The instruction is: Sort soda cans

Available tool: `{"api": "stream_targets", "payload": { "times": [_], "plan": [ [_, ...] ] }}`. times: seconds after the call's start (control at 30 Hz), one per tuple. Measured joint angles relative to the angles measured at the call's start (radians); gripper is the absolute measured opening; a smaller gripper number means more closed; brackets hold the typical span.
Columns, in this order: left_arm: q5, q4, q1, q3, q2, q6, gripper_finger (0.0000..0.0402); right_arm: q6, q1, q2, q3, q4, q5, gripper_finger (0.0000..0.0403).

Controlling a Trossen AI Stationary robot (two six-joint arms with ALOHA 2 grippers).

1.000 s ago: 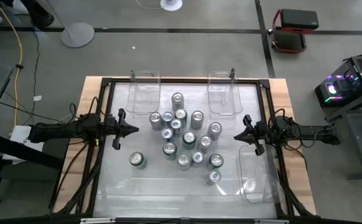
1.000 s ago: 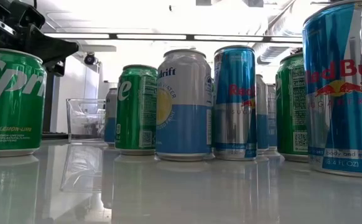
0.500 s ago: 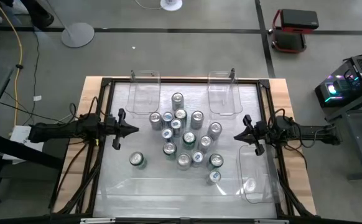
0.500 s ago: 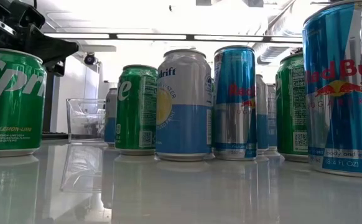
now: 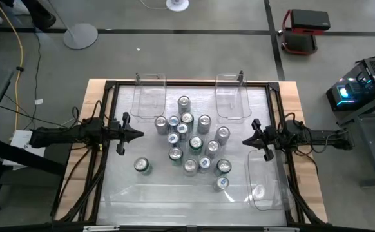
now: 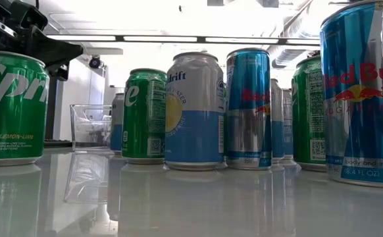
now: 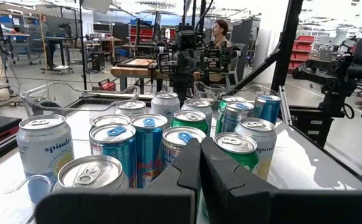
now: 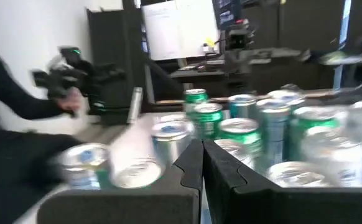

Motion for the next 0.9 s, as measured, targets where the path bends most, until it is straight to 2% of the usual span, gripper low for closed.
{"api": "stream_targets", "payload": {
  "times": [0.1, 0.2, 0.37, 0.5, 0.6, 0.7, 0.8, 0.9],
  "plan": [
    [0.0, 0.009, 0.0, 0.0, 0.0, -0.002, 0.0, -0.018, 0.0, 0.0, 0.0, 0.042, 0.086, 0.0],
    [0.001, 0.037, 0.0, 0.0, 0.0, -0.091, 0.0, 0.121, 0.0, 0.0, 0.0, 0.169, 0.116, 0.0],
    [0.0, 0.107, 0.0, 0.0, 0.0, -0.235, 0.0, 0.345, 0.0, 0.0, 0.0, 0.485, 0.22, 0.0],
    [0.0, 0.171, 0.0, 0.0, 0.0, -0.279, 0.0, 0.279, -0.001, 0.001, 0.011, 0.637, 0.25, 0.0],
    [0.0, 0.213, -0.004, 0.0, 0.0, -0.32, 0.0, 0.235, -0.001, 0.011, 0.084, 0.562, 0.24, 0.0001],
    [-0.017, 0.25, -0.019, 0.0, 0.0, -0.343, 0.0, 0.232, 0.001, 0.057, 0.209, 0.375, 0.181, 0.0012],
    [-0.068, 0.256, -0.04, 0.0, 0.002, -0.345, 0.0, 0.237, 0.018, 0.168, 0.348, 0.218, 0.087, 0.0039],
    [-0.107, 0.277, -0.059, 0.0, 0.014, -0.356, 0.0, 0.213, 0.071, 0.334, 0.448, 0.218, -0.026, 0.0079]
  ]
}}
